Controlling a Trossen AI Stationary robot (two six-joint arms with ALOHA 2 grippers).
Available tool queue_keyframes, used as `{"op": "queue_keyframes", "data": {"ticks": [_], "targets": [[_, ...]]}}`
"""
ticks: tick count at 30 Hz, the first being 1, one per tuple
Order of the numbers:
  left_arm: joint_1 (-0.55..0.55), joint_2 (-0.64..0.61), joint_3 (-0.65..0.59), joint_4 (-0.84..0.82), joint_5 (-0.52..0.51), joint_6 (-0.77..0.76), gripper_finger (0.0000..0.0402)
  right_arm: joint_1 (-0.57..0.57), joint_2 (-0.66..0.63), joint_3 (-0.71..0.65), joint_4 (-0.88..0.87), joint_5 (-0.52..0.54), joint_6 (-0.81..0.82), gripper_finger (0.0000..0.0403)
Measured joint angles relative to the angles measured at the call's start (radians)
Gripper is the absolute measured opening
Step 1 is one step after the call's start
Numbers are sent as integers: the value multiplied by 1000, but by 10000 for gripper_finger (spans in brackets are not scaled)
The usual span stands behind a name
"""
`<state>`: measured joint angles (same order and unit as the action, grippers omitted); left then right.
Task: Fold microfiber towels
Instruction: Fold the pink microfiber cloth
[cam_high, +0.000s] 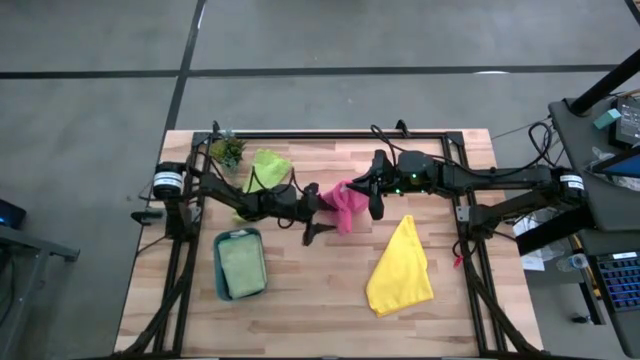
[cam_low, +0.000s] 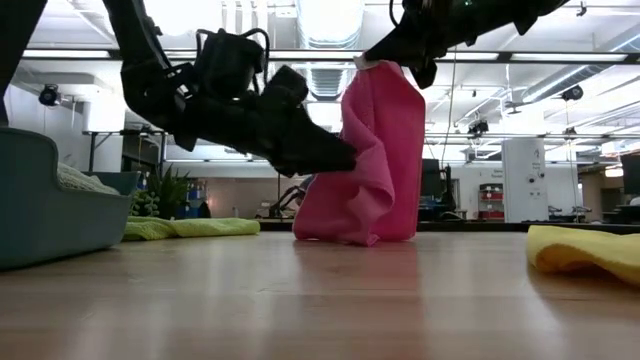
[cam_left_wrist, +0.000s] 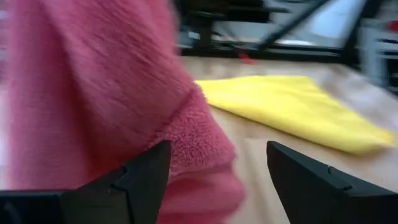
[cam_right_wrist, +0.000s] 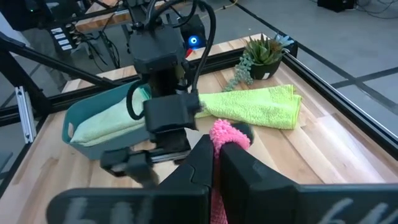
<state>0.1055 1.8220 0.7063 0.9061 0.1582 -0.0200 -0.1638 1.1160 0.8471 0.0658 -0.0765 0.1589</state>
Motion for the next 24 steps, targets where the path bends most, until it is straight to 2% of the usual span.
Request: {"op": "queue_keyframes", "data": {"ticks": [4, 8, 16, 20, 22, 24], "targets": [[0, 1, 3, -3, -164, 6, 251, 0, 0, 0, -1, 0, 0, 9], [0, -2, 0, -67, -214, 44, 251, 0, 0, 0, -1, 0, -2, 9], [-3, -13, -9, -276, -217, 57, 251, 0, 0, 0, -2, 0, -4, 9], [-1, -16, -25, -289, -215, 56, 251, 0, 0, 0, -2, 0, -15, 9], [0, -16, -26, -262, -177, 54, 251, 0, 0, 0, -2, 0, -17, 9], [2, -16, -26, -218, -95, 52, 251, 0, 0, 0, -2, 0, -17, 9]]}}
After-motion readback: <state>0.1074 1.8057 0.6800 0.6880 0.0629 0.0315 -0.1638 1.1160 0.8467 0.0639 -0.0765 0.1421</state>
